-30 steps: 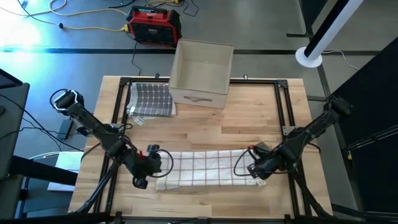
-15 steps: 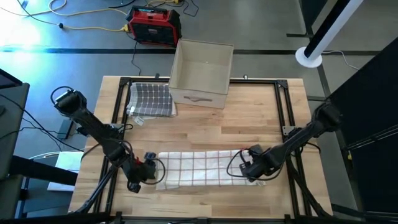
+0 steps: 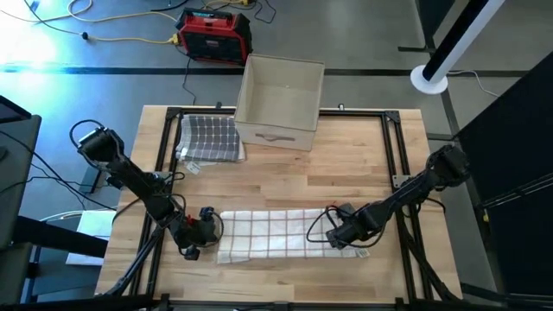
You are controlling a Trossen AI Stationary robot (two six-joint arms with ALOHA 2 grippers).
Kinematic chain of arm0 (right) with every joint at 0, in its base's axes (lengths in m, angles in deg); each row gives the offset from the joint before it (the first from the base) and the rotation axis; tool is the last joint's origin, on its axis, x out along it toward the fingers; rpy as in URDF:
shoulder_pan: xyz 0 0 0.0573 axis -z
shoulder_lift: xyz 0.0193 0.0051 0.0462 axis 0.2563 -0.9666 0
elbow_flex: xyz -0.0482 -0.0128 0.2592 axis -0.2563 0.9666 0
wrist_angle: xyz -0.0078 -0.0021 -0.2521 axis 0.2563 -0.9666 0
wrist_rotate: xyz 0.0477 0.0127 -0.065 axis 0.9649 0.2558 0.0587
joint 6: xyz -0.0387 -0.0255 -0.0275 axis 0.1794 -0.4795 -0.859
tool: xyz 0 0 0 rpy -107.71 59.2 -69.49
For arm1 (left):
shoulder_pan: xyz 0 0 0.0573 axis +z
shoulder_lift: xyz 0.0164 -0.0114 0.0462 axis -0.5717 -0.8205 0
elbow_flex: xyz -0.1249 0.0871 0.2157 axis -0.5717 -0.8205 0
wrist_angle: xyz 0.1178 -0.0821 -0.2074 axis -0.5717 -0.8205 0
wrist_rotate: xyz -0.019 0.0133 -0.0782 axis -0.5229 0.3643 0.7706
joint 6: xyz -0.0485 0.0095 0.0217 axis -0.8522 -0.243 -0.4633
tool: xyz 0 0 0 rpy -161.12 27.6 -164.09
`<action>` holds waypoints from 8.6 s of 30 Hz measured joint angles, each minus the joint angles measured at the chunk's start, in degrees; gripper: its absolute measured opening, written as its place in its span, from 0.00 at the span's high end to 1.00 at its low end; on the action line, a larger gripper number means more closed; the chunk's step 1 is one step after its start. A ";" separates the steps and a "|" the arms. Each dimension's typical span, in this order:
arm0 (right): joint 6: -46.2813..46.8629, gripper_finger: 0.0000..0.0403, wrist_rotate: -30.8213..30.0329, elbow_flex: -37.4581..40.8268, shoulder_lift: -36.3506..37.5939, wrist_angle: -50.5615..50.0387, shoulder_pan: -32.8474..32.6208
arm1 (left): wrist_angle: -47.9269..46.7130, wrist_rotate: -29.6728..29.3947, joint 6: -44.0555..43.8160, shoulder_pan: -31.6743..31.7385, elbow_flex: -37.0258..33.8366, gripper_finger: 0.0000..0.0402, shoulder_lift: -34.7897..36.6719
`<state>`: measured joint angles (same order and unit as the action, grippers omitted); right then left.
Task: Fold towel
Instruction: Fold the white squared towel, then stack the white squared towel on top of the gray towel
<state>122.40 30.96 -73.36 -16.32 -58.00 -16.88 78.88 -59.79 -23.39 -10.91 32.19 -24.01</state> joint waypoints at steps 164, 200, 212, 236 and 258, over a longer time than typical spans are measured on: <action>-68.59 1.00 -34.66 21.42 29.45 52.08 1.70 | -3.59 18.78 18.83 34.49 25.93 0.34 -22.68; -73.96 1.00 -33.26 21.44 29.38 48.89 0.07 | -81.41 -10.19 33.96 45.58 43.38 0.94 9.40; -74.03 1.00 -33.32 21.44 29.38 45.59 0.07 | -75.62 -2.46 62.14 72.37 52.00 0.94 9.22; -69.55 1.00 -37.72 21.44 29.38 41.65 0.20 | -58.98 -6.80 80.03 92.39 51.95 0.75 -12.37; -68.86 1.00 -39.97 21.42 29.38 43.17 0.20 | -64.83 1.15 52.95 73.88 38.10 0.59 -1.22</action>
<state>53.54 -9.01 -51.94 13.06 -14.82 -16.68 14.05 -58.64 29.56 62.97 70.29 -25.23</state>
